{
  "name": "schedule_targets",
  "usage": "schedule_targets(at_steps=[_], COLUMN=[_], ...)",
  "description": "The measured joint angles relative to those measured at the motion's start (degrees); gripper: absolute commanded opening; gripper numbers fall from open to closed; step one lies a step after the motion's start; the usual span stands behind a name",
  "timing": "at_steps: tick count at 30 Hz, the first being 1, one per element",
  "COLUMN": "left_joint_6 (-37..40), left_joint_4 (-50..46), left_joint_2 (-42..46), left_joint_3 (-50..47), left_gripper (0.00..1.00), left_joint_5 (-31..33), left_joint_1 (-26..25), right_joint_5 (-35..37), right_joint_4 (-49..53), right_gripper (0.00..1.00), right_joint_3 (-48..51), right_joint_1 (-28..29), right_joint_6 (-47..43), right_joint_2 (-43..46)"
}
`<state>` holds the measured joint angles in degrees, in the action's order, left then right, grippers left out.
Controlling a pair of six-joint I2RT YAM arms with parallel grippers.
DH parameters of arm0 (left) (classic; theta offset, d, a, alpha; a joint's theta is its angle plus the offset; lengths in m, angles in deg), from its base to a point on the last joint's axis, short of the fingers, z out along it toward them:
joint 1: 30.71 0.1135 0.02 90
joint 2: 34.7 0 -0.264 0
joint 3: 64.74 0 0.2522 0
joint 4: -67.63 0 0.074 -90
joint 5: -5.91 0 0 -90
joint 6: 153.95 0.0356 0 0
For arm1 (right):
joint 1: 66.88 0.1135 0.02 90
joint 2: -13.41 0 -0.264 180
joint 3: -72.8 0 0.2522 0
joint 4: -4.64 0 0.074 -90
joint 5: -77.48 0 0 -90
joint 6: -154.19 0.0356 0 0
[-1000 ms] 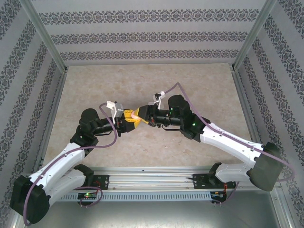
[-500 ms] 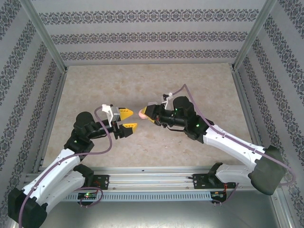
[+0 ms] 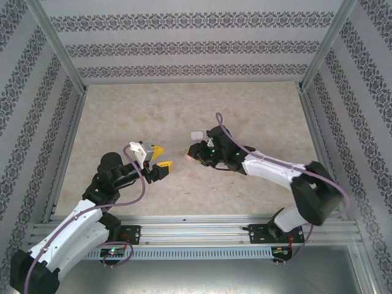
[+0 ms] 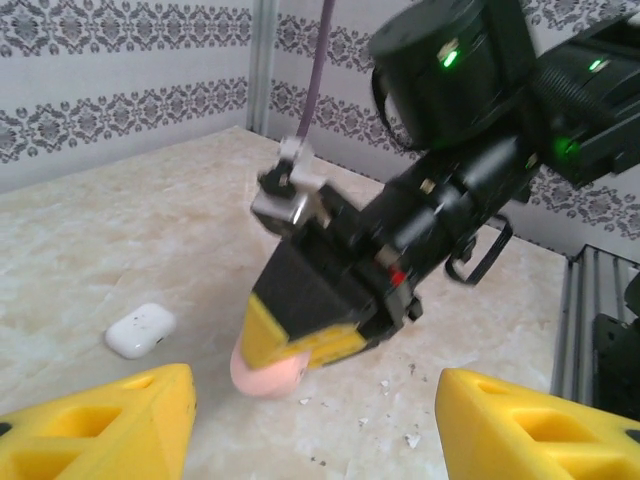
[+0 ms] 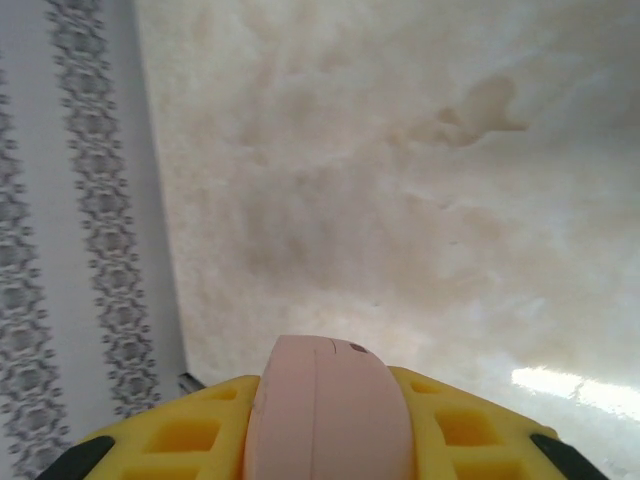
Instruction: Insert wireless bluetooth earbuds into charging case
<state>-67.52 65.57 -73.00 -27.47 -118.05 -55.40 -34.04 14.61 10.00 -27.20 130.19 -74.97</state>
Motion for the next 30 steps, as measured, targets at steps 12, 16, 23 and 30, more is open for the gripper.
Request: schedule_targets(at_steps=[12, 16, 23, 30], left_joint_6=[1.2, 2.1, 3.3, 3.4], left_joint_4=[-3.6, -3.7, -3.8, -3.8], left_joint_2=[2.8, 2.3, 1.3, 0.7], left_joint_3=[-1.7, -1.7, -1.7, -1.7], left_gripper=[0.59, 0.57, 0.56, 0.61], left_joint_5=[6.0, 7.1, 7.7, 7.7], left_joint_1=[0.0, 0.0, 0.0, 0.1], right_joint_5=[-5.1, -6.9, -7.4, -4.0], right_joint_4=[-8.4, -10.9, -11.3, -2.4], right_gripper=[0.18, 0.22, 0.33, 0.57], right_joint_3=[-5.1, -5.6, -5.6, -6.1], right_joint_1=[-1.7, -2.8, -3.2, -3.1], right_joint_6=[-0.3, -0.3, -1.6, -5.8], right_joint_2=[-20.1, -22.1, -22.4, -18.7])
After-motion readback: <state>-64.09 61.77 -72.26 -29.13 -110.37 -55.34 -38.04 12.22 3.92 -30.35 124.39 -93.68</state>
